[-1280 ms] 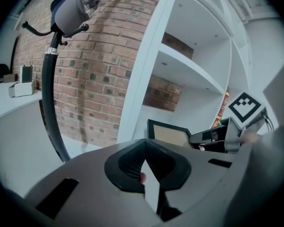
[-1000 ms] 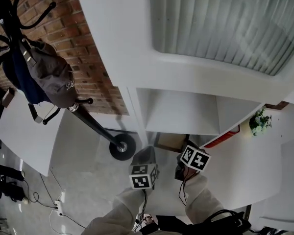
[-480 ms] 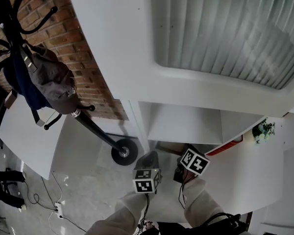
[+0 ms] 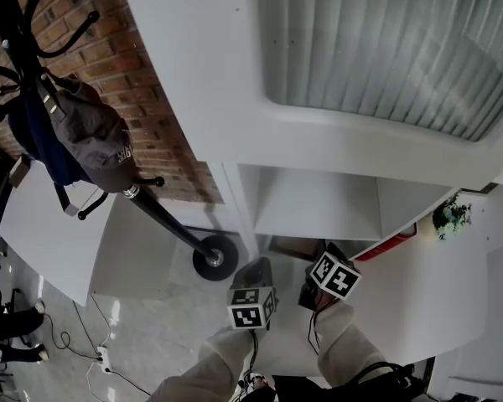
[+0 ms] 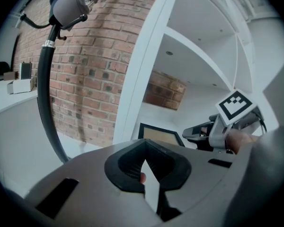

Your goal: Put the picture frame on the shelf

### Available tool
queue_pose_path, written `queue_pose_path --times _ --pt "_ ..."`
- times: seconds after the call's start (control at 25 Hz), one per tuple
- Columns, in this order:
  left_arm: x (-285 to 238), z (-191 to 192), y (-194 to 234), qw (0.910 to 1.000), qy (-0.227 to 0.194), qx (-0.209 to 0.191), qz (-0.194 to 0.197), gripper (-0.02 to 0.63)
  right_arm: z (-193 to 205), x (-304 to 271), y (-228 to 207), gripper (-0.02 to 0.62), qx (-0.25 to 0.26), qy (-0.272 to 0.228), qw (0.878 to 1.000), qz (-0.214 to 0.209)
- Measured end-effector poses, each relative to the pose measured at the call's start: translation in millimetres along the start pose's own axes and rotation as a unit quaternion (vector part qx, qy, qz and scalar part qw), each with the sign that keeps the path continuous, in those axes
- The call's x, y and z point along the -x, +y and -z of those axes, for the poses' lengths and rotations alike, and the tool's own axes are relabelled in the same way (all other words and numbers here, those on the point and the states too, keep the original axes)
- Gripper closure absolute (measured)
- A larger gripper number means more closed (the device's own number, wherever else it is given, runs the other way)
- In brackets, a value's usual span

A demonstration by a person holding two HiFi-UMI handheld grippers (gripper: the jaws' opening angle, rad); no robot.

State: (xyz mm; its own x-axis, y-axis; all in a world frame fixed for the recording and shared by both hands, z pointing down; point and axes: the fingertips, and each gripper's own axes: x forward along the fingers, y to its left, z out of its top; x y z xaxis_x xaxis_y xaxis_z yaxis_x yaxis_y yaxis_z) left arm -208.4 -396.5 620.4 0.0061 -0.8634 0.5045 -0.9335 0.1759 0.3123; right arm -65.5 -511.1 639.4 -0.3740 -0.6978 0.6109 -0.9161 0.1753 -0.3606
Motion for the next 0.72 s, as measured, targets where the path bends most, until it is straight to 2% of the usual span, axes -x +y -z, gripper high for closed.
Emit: queue_pose_path --times 0.4,0.72 --pt "28.6 -5.5 -5.2 0.9999 -0.012 -0.011 0.003 0.603 3.1 36.8 -0.3 0.503 0.001 -0.014 1.000 0.002" --pt "73.9 -5.6 -17.1 0.9993 -0.025 -0.026 0.012 0.603 4.4 88.3 5.7 0.503 0.005 -0.039 0.999 0.002"
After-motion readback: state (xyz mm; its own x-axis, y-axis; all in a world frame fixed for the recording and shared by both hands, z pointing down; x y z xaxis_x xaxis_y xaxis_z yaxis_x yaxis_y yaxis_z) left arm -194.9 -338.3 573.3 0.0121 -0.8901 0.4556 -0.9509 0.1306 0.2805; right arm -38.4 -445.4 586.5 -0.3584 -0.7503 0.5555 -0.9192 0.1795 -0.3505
